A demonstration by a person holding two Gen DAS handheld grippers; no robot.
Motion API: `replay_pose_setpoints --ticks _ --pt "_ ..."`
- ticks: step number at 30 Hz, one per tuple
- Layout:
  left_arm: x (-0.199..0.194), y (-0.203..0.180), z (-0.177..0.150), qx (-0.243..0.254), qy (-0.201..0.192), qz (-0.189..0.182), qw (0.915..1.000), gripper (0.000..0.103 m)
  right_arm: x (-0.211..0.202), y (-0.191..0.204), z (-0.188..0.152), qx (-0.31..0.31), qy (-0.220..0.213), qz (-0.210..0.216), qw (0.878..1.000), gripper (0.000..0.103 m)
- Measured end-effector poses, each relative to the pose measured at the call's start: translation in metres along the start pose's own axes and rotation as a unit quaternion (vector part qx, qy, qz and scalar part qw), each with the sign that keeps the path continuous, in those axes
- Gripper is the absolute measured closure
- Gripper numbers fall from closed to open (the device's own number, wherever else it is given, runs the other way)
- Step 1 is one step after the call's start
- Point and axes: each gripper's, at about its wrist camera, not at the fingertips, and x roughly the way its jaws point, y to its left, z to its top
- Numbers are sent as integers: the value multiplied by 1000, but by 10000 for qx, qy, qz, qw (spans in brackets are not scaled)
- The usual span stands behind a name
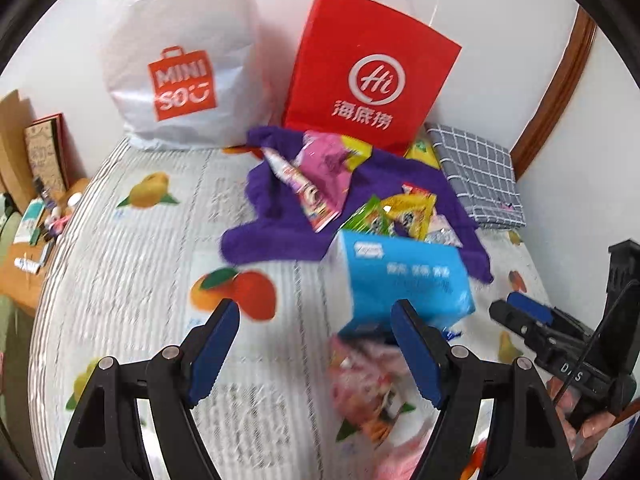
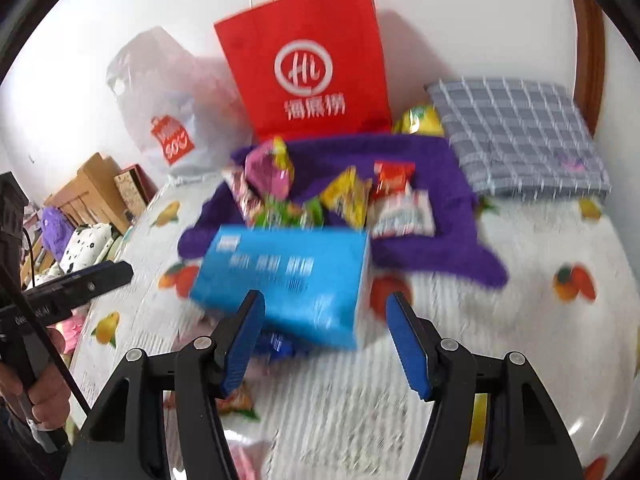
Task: Organize snacks
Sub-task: 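Move the right gripper to the blue packet while the left reaches the pink bag, then grasp the blue packet with the right gripper while the left grasps the pink bag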
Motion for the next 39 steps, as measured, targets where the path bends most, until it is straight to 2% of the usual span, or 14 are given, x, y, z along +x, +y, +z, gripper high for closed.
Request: replay_pose_setpoints --ticks 3,8,17,22,23,24,25,26,29,31,37,39 --pt "-3 8 -15 62 10 253 9997 27 4 4 -14 5 90 30 10000 45" --pt "-6 23 -32 -180 29 71 9998 26 17 12 -25 58 287 37 9996 46" --pt "-4 44 -44 -352 116 1 9993 25 54 18 -11 681 624 158 9956 46" --pt "-3 50 -46 -368 157 -89 9992 25 74 28 -12 739 831 224 9935 46" --pt "-1 50 -47 -357 179 -107 9991 25 77 29 -13 733 888 238 9931 50" --pt "0 49 -48 -345 205 -111 9991 25 79 30 -14 724 931 255 9927 61" --pt "1 49 -49 -336 225 -106 9991 25 80 30 -16 738 945 270 9924 65" --pt "1 49 -50 -333 235 -103 9991 25 79 29 -18 750 934 286 9924 72" --pt "1 48 -52 -322 262 -96 9991 25 73 23 -23 801 973 402 9912 76" --pt "1 48 -53 -324 273 -85 9991 25 63 16 -30 830 926 435 9913 76" --pt "3 38 -56 -286 319 -126 9990 25 31 -17 -52 829 803 142 9932 76" --pt "4 34 -57 -253 329 -135 9990 25 21 -29 -60 776 708 -77 9944 71"
